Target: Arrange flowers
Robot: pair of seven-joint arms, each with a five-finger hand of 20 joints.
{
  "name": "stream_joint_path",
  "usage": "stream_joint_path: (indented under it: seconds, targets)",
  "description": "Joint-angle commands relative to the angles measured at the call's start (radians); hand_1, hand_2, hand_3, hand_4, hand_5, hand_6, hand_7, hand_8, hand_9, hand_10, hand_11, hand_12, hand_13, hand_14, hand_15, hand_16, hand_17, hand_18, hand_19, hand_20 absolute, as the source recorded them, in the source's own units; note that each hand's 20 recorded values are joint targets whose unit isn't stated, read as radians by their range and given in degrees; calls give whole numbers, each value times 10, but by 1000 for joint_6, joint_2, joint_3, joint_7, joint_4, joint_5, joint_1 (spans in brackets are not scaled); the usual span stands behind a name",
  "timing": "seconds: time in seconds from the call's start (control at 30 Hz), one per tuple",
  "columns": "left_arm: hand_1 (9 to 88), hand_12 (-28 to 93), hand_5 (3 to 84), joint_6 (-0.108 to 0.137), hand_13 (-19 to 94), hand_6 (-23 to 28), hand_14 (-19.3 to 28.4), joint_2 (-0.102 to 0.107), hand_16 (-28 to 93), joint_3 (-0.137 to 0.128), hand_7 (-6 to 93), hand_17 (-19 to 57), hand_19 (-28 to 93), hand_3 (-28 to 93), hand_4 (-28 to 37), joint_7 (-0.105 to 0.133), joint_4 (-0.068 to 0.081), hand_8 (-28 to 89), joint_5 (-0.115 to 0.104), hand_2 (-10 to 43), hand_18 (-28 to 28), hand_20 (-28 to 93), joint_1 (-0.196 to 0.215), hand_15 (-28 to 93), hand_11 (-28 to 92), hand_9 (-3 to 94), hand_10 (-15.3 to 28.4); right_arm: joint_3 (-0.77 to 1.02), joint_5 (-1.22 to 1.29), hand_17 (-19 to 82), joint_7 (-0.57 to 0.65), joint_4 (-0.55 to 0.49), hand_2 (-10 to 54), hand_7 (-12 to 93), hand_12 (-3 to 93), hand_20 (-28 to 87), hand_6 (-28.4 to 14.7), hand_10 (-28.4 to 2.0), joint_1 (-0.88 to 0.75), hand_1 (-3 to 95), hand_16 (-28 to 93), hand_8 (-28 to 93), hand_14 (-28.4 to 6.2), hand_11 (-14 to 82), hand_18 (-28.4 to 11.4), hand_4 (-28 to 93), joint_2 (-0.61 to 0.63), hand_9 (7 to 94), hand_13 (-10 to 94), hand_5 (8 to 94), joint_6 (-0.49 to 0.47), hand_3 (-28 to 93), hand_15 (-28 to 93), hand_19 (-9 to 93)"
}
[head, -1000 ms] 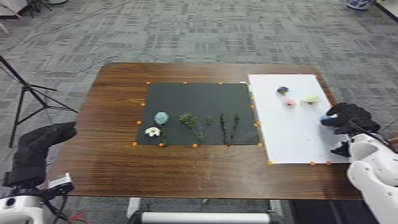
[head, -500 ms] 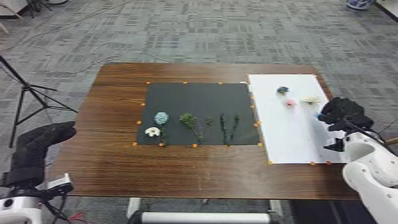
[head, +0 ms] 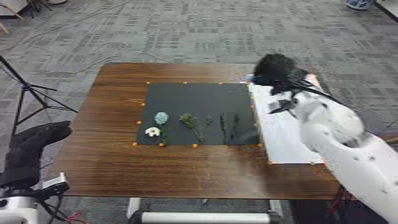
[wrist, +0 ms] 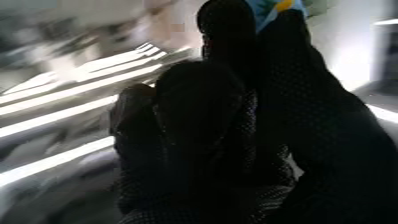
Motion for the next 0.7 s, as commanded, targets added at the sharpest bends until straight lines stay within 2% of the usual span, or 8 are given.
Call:
stream_joint_path:
  seconds: [0.03,0.17,0.2,0.27,0.43,0.47,0.57,0.7]
  targets:
    - [211,140,562,-16,454,5,173,30,17,14,212,75,147,700,-283,-4,14,-89,11,26,130,200,-57,252,225,556,146,-223,-77,521,-54,19,-95,192,277,463,17,-88,187,574,379,71,-27,126,-169,-199,-276,923,897,798,-135,611,515,925]
    - [209,140,564,-17,454,6,172,36,16,15,212,75,147,703,-283,-2,18,-90,5,26,131,200,-68,253,225,557,147,-266,-112,522,-58,87,-95,193,271,461,20,-90,192,573,380,67,-27,116,-167,-201,-349,921,898,798,-175,611,514,927]
    - [209,141,564,-8,454,6,172,39,16,28,212,75,147,703,-283,-12,20,-90,9,26,130,200,-84,253,226,558,147,-248,-147,524,-86,119,-95,193,268,460,21,-90,184,573,380,66,-27,113,-167,-201,-375,922,898,797,-199,611,514,928]
    - [208,141,565,-13,454,6,172,41,16,41,211,75,146,703,-283,-17,26,-90,13,26,130,200,-99,253,226,559,146,-252,-166,526,-90,152,-95,193,265,461,22,-91,175,572,379,63,-26,110,-166,-201,-391,922,901,798,-204,613,515,929]
    - [207,141,563,-14,453,6,173,25,16,37,210,74,147,703,-283,-11,14,-89,9,27,130,200,-73,252,224,558,146,-245,-224,527,-88,210,-95,195,259,461,27,-90,147,568,380,61,-26,100,-166,-204,-414,917,901,794,-240,610,516,931]
    - [207,141,563,-17,453,6,173,27,16,44,210,74,147,704,-283,-6,20,-89,7,27,130,200,-83,252,225,559,146,-251,-224,527,-77,221,-95,195,258,461,27,-88,153,567,381,61,-26,98,-165,-204,-406,913,901,793,-226,609,516,931]
    - [206,141,563,-21,453,6,174,20,17,49,210,74,147,705,-283,-9,18,-89,10,26,130,199,-80,253,226,559,146,-233,-254,525,-71,256,-95,201,259,464,30,-86,147,563,383,64,-26,91,-166,-198,-408,902,897,785,-210,608,518,932]
    - [206,141,563,-9,453,6,173,15,17,59,210,73,146,705,-283,-21,15,-89,12,25,130,199,-81,254,226,559,146,-206,-266,524,-65,306,-95,204,262,465,32,-86,149,556,383,62,-25,85,-166,-192,-416,892,895,779,-205,611,521,932]
